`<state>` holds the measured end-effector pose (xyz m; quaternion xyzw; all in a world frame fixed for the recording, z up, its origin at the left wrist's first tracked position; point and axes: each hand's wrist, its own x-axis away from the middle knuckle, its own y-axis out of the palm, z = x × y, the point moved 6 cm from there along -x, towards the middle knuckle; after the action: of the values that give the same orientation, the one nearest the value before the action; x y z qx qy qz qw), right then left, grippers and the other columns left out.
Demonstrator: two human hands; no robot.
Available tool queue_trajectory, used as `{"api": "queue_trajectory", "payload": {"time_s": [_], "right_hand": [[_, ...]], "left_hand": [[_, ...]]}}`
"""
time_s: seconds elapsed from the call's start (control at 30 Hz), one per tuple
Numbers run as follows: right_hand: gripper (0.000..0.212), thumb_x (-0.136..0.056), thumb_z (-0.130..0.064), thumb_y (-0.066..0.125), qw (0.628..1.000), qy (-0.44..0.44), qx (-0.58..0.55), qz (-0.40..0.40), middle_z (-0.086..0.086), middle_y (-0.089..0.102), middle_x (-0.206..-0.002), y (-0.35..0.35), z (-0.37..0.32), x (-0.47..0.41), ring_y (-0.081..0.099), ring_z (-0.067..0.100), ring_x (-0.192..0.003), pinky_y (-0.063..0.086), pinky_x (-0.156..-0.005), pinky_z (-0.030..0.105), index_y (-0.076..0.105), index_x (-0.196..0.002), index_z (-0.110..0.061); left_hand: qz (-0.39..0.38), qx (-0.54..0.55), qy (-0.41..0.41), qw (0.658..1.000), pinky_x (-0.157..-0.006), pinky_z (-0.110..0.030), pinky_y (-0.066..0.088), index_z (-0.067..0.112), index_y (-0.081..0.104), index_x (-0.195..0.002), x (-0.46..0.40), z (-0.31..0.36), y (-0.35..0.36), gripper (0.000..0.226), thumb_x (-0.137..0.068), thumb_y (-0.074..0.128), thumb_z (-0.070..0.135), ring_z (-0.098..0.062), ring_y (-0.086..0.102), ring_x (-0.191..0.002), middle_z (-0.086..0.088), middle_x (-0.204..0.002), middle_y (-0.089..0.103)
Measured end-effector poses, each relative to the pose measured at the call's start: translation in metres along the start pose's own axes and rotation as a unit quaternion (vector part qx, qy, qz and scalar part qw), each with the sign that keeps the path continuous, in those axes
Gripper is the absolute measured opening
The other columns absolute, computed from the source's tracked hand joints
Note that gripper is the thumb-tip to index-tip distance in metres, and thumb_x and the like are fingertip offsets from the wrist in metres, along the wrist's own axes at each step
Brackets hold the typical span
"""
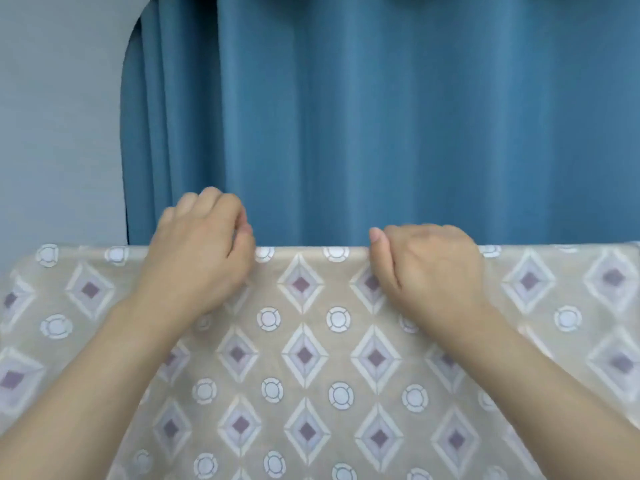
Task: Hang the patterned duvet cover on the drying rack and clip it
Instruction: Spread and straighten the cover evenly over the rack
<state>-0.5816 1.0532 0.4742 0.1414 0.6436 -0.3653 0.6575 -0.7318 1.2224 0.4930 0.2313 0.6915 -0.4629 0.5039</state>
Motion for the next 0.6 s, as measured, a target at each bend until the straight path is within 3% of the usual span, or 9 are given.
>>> {"api": "queue_trajectory", "payload": {"time_s": [0.07,0.2,0.3,0.4,0.47,0.6], "right_hand": [[0.038,-0.098,-0.031,0.032,0.999,-0.035,-0.017,0.038,-0.003,0.030,-0.053,-0.002,0.004,0.008,0.024,0.022,-0.049,0.020,-0.051,0.030,0.031,-0.061,-0.021],[0.044,-0.097,-0.036,0.029,0.999,-0.032,-0.017,0.017,-0.003,0.032,-0.049,-0.011,0.054,0.021,0.033,0.025,-0.044,0.019,-0.048,0.030,0.030,-0.057,-0.017],[0.050,-0.096,-0.042,0.021,0.999,0.033,0.029,-0.015,-0.003,0.035,-0.047,-0.022,0.122,0.030,0.038,0.027,-0.046,0.016,-0.046,0.030,0.027,-0.053,-0.017],[0.054,-0.095,-0.042,0.018,0.991,0.114,0.068,-0.034,-0.001,0.039,-0.045,-0.032,0.185,0.037,0.041,0.029,-0.049,0.021,-0.046,0.030,0.029,-0.050,-0.014],[0.055,-0.094,-0.042,0.017,0.989,0.119,0.076,-0.036,0.000,0.040,-0.044,-0.034,0.209,0.041,0.040,0.029,-0.048,0.019,-0.046,0.030,0.031,-0.049,-0.012],[0.061,-0.091,-0.053,0.009,0.993,0.086,0.049,-0.058,-0.001,0.039,-0.046,-0.035,0.234,0.045,0.039,0.026,-0.051,0.020,-0.048,0.032,0.034,-0.053,-0.012]], "left_hand": [[-0.060,0.054,0.029,0.996,-0.066,-0.037,0.037,0.022,0.048,-0.077,-0.002,0.049,0.004,0.039,-0.097,0.020,0.040,-0.023,0.047,-0.077,0.005,-0.077,0.052],[-0.124,-0.068,0.023,0.990,-0.057,-0.032,0.033,0.019,0.047,-0.067,0.003,0.084,0.021,0.056,-0.099,0.010,0.046,-0.025,0.048,-0.066,0.006,-0.063,0.049],[-0.150,-0.040,-0.011,0.988,-0.064,-0.034,0.038,0.020,0.048,-0.070,-0.002,0.082,0.024,0.054,-0.099,0.010,0.045,-0.027,0.054,-0.073,0.000,-0.071,0.055],[-0.136,-0.014,0.039,0.990,-0.079,-0.039,0.040,0.015,0.040,-0.079,-0.009,0.117,0.025,0.047,-0.099,0.011,0.048,-0.027,0.050,-0.083,0.000,-0.082,0.052],[-0.137,0.030,0.071,0.988,-0.084,-0.040,0.038,0.017,0.038,-0.086,-0.018,0.157,0.030,0.043,-0.100,0.014,0.050,-0.025,0.046,-0.092,0.000,-0.088,0.043],[-0.215,0.115,0.153,0.958,-0.073,-0.036,0.037,0.020,0.042,-0.090,-0.032,0.267,0.052,0.043,-0.102,0.016,0.052,-0.024,0.051,-0.095,0.000,-0.096,0.052]]}}
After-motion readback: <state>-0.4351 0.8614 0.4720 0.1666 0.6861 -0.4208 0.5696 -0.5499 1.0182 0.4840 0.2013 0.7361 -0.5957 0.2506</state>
